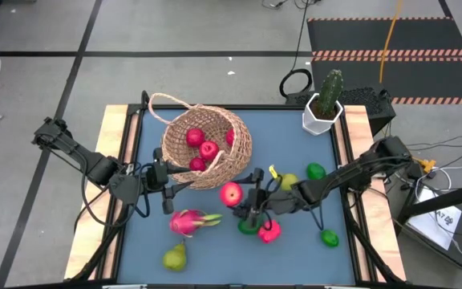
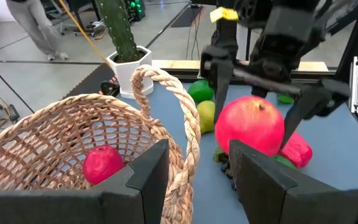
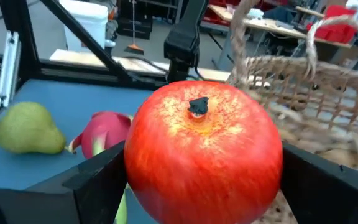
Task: Build produce basket
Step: Put the red apple into the basket
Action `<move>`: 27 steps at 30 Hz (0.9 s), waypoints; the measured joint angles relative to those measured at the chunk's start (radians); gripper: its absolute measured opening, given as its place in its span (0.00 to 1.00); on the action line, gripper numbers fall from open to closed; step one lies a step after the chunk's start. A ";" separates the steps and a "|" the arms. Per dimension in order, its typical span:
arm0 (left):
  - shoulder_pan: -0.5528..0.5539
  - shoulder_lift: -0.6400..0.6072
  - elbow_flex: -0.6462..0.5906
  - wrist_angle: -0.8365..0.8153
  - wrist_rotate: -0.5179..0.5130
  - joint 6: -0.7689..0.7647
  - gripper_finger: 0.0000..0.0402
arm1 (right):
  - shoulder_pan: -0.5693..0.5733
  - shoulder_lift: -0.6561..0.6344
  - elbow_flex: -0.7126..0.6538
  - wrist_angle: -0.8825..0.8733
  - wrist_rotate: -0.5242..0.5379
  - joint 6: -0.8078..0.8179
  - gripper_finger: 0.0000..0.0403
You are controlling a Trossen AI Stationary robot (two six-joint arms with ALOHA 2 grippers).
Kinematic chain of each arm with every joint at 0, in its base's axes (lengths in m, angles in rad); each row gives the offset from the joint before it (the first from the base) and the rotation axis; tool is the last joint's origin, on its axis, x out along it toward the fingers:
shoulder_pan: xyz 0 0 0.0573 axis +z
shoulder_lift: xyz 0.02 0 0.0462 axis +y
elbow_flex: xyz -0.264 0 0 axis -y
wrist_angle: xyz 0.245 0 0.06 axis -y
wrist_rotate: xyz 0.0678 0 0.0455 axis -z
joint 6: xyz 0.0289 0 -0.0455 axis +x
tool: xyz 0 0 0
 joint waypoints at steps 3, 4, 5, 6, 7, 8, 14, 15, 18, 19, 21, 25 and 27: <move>0.000 0.000 0.000 0.000 0.000 0.000 0.42 | 0.009 -0.038 0.000 -0.012 -0.001 -0.033 0.89; 0.000 0.000 0.000 0.000 0.000 0.000 0.42 | 0.014 -0.047 0.000 -0.017 -0.002 -0.046 0.89; 0.000 0.000 0.000 0.000 0.000 0.000 0.42 | 0.021 -0.056 0.000 -0.024 -0.003 -0.057 0.89; 0.000 0.000 0.000 0.000 0.000 -0.001 0.42 | 0.029 -0.064 0.000 -0.038 -0.008 -0.068 0.89; 0.000 0.000 0.000 0.000 0.000 -0.001 0.42 | 0.037 -0.070 0.000 -0.053 -0.018 -0.078 0.89; 0.000 0.000 0.000 0.000 0.000 -0.001 0.42 | 0.045 -0.076 0.000 -0.070 -0.033 -0.082 0.89; 0.000 0.000 0.000 0.000 0.000 -0.002 0.42 | 0.106 -0.077 0.000 -0.152 -0.054 -0.139 0.89; 0.000 0.000 0.000 0.000 0.000 -0.002 0.42 | 0.113 -0.077 0.000 -0.156 -0.053 -0.143 0.89; 0.000 0.000 0.000 0.006 0.000 -0.003 0.42 | 0.128 -0.077 0.000 -0.172 -0.053 -0.145 0.89; 0.000 0.000 0.000 0.006 0.000 -0.003 0.42 | 0.134 -0.077 0.000 -0.175 -0.052 -0.146 0.89; 0.000 0.000 0.000 0.008 0.000 -0.006 0.42 | 0.149 -0.077 0.000 -0.186 -0.051 -0.145 0.89; 0.000 0.000 0.000 0.008 0.000 -0.020 0.42 | 0.183 -0.080 0.000 -0.240 -0.049 -0.130 0.89; 0.000 0.000 0.000 0.008 0.000 -0.021 0.42 | 0.203 -0.090 0.000 -0.269 -0.012 -0.121 0.89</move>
